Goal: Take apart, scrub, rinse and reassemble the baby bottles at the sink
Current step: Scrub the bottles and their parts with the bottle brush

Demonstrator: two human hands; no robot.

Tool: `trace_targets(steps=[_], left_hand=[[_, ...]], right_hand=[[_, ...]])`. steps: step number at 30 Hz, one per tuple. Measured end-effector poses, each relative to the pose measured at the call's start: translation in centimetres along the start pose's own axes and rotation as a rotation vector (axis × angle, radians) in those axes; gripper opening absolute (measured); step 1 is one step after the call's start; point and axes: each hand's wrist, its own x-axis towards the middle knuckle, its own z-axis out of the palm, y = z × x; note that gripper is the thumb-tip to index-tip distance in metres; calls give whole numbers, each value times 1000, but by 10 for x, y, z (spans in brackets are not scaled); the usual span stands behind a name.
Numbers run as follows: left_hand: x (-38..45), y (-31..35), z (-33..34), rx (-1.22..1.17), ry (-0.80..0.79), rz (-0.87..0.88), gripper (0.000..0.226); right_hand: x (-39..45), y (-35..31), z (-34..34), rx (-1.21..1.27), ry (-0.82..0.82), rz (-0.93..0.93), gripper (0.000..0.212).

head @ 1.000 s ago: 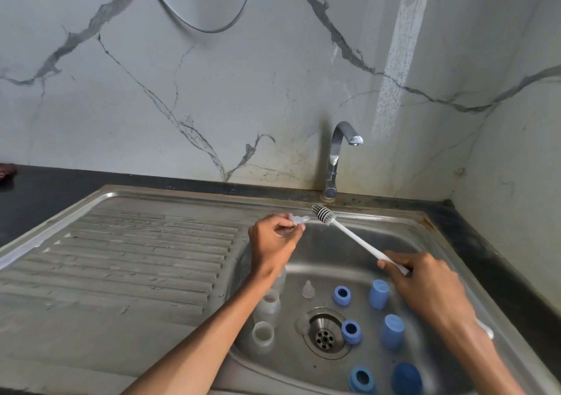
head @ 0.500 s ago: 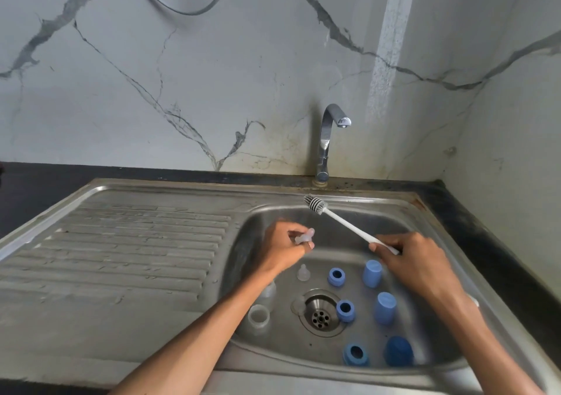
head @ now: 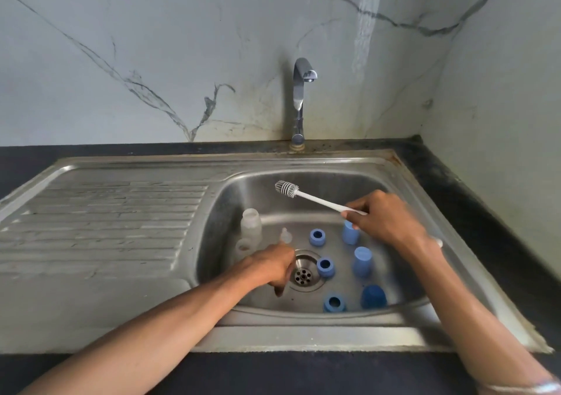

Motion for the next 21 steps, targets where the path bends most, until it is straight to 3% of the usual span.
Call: trace_targets(steps=[16, 21], left_hand=[[14, 24, 24, 312, -234, 144, 33], [12, 22, 16, 261, -167, 145, 46]], right_hand=[[-1, -4, 4, 16, -12, -34, 26], [0, -3, 3, 17, -16, -35, 26]])
